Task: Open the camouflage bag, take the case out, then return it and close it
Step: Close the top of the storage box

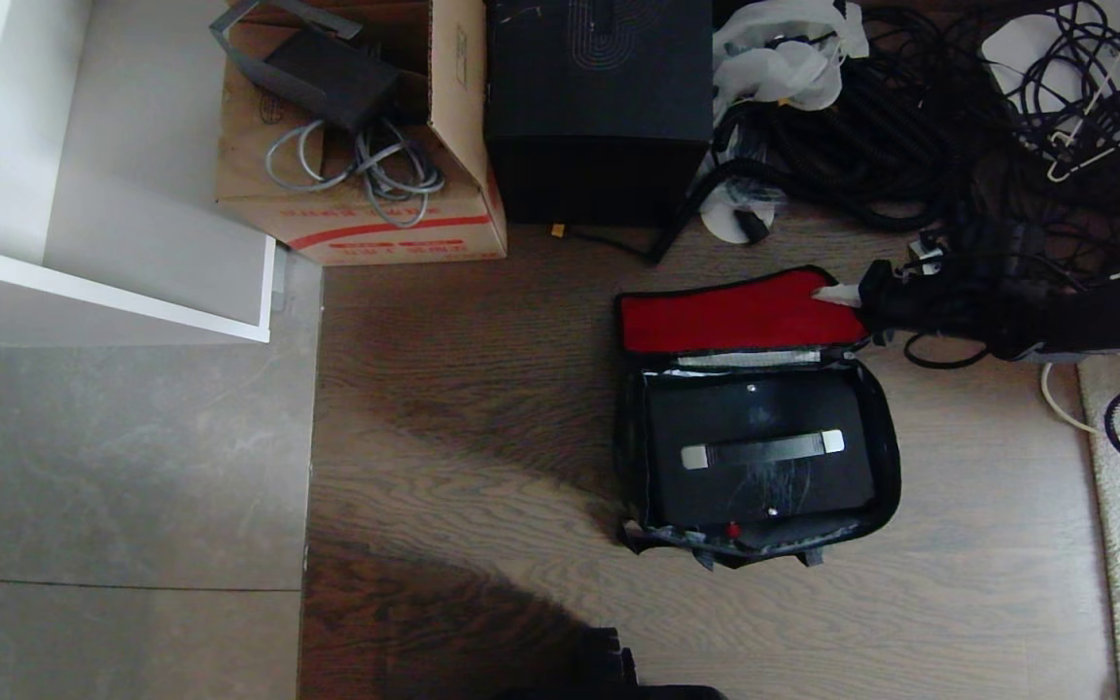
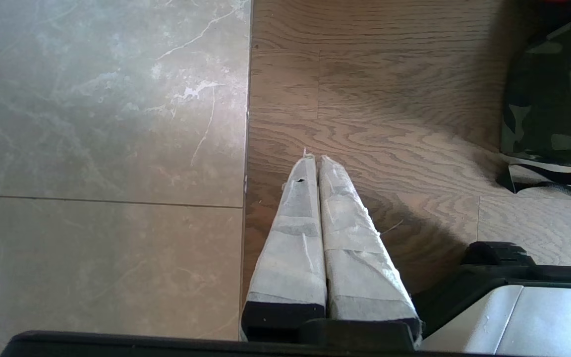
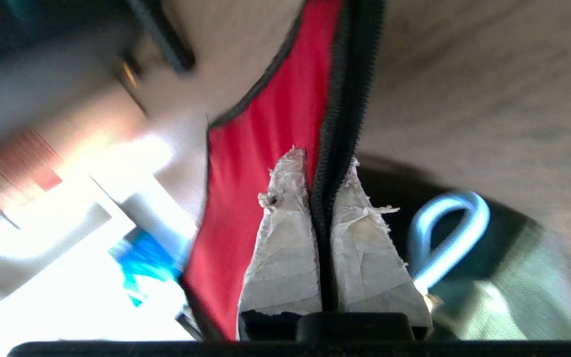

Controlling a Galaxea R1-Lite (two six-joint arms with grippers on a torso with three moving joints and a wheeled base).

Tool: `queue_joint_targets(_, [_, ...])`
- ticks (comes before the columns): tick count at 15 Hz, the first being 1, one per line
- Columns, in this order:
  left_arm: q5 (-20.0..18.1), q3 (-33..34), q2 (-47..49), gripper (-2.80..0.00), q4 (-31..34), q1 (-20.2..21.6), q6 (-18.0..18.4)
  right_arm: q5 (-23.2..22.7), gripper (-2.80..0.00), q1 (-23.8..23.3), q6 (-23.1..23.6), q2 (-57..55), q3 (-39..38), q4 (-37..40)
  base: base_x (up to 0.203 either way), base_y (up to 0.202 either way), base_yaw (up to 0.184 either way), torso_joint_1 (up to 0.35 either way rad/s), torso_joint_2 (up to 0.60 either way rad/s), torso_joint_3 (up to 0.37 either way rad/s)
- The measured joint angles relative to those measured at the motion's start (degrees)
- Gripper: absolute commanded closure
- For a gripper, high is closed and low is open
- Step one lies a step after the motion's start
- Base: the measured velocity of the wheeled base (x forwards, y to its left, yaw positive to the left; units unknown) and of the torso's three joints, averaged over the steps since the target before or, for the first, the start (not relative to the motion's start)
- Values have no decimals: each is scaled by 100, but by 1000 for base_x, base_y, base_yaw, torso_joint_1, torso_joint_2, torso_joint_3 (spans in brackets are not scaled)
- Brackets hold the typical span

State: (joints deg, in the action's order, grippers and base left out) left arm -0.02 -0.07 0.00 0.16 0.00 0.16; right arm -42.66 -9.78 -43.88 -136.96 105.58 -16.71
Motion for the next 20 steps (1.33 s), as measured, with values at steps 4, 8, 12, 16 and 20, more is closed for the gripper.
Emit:
queue_joint_targets(4, [2, 2, 0, 0, 0, 0, 2, -360, 0, -9, 1284, 785, -1307, -4, 0, 0, 0, 0, 0, 0])
queue_joint_targets(8, [2, 2, 0, 0, 2, 0, 3, -803, 0, 11, 2195, 1664, -2446, -28, 0, 0, 0, 0, 0, 0])
queue_joint_targets(12, [2, 2, 0, 0, 2, 0, -1, -954, 0, 11, 2894, 2272, -3213, 97, 0, 0, 0, 0, 0, 0])
queue_joint_targets(16, [2, 2, 0, 0, 2, 0, 2, -845, 0, -14, 3138, 2743, -3930, 283, 0, 0, 0, 0, 0, 0])
queue_joint_targets(20, [2, 2, 0, 0, 2, 0, 2, -844, 0, -116, 3724, 2968, -4352, 869, 0, 0, 0, 0, 0, 0])
